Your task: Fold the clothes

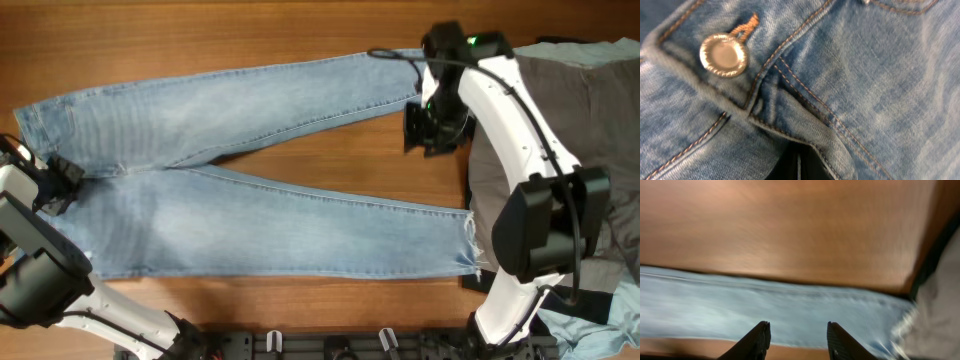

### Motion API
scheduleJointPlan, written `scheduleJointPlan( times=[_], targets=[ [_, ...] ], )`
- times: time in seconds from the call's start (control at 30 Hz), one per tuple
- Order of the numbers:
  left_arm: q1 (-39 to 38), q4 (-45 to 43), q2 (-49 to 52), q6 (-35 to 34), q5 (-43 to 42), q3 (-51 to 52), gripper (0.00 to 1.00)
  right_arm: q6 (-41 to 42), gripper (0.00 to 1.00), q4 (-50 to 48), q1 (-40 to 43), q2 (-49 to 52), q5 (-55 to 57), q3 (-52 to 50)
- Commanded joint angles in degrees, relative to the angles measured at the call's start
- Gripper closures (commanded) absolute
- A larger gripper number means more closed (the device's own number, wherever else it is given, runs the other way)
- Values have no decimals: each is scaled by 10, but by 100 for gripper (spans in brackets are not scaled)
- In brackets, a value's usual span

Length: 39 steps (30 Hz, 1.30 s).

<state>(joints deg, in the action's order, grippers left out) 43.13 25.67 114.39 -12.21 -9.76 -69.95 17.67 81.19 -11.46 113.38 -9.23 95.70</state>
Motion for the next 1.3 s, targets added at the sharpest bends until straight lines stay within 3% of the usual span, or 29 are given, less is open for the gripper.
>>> scheduleJointPlan(
  times=[0.0, 0.07, 0.13, 0.17, 0.23, 0.3, 0.43, 0.57, 0.7, 0.77, 0.8, 0.9, 0.97, 1.1, 1.27],
  targets=[
    [17, -53, 73, -37, 78, 11, 96, 24, 56, 11, 5, 8, 24, -65],
    [16, -64, 73, -36, 68, 8, 96, 41, 50, 5, 5, 8, 24, -116],
    [17, -61, 73, -34, 68, 8, 93, 57, 52, -9, 5, 8, 23, -153],
    [17, -59, 73, -35, 68, 8, 89, 68, 59, -26, 5, 8, 21, -181],
    [17, -57, 72, -35, 55, 8, 65, 90, 82, -71, 5, 8, 22, -229],
    [17, -55, 66, -35, 30, 8, 50, 118, 94, -134, 5, 8, 20, -281],
    [17, -44, 25, -35, -7, 8, 37, 155, 96, -255, 8, 8, 41, -322],
    [17, -15, -49, -35, -7, 8, 20, 134, 96, -365, 43, 8, 86, -316],
    [17, 30, -122, -36, -28, 8, 17, 83, 96, -359, 81, 7, 77, -259],
    [17, 65, -157, -37, -29, 8, 7, 23, 75, -312, 91, 1, 37, -210],
    [18, 86, -172, -37, -29, 8, 1, 4, 71, -277, 92, -7, 28, -189],
    [21, 158, -196, -54, -29, 8, 0, 5, 64, -203, 92, -61, 28, -170],
    [30, 203, -196, -80, -28, 8, 1, 23, 48, -159, 93, -94, 40, -170],
    [63, 237, -196, -80, -28, 9, 4, 53, 44, -100, 99, -106, 73, -189],
    [149, 266, -196, -80, -29, 9, 6, 75, 41, -165, 128, -106, 73, -283]
  ],
)
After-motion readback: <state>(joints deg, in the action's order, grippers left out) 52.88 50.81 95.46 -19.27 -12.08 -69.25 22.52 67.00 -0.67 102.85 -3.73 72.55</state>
